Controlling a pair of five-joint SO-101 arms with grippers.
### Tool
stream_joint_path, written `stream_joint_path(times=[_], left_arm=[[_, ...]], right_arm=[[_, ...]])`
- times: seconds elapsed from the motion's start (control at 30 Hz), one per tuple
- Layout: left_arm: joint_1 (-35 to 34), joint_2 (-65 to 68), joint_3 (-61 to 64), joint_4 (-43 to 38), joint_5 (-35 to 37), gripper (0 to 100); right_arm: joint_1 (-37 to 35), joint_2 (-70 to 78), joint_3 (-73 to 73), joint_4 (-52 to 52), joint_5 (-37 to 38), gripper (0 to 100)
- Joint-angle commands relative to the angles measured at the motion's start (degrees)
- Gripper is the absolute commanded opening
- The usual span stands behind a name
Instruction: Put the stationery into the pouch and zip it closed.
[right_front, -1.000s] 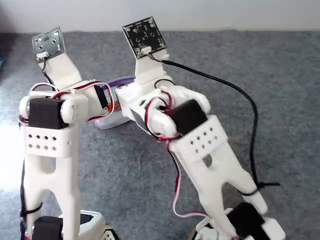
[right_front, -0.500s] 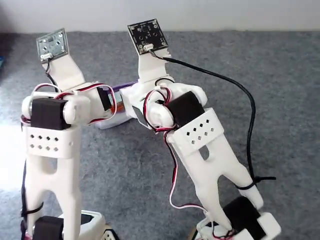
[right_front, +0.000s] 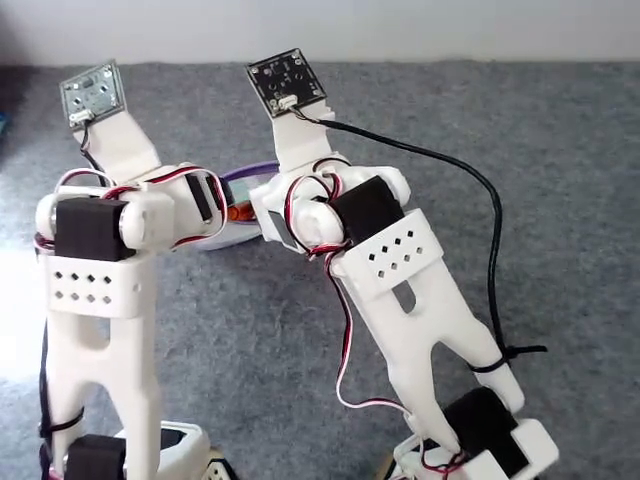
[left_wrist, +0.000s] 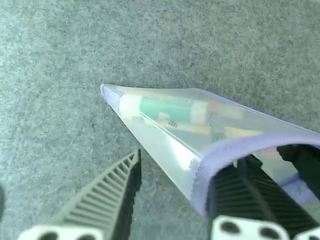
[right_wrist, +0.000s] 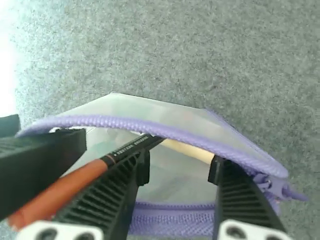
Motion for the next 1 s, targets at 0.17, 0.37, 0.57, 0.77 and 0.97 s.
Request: stream_joint_path(times=[0.17,0.37,0.57,0.77,0.97], left_arm=[[-1.5,-2.2,-0.6,0.9,0.7,15],[-1.5,-1.6,-0.5,0.5,0.7,5],[-1.5,-1.7,-0.5,0.6,0.8,3],[-1.5,-1.7,-0.5,0.5,0.8,3],[-1.5,-2.0,-0.5,0.8,0.8,2]], right_arm=[[2.7,1.7,-1.1,-2.6,1.1,22.1],[1.0,-0.7,-3.1,0.0,1.4,22.1],[-2.2,-6.4,-3.9,7.3,4.3,22.2],[-5.0,-12.0,-3.8,8.7,10.7,22.3],[-10.2,-14.5,-3.8,13.4,11.2,22.3]])
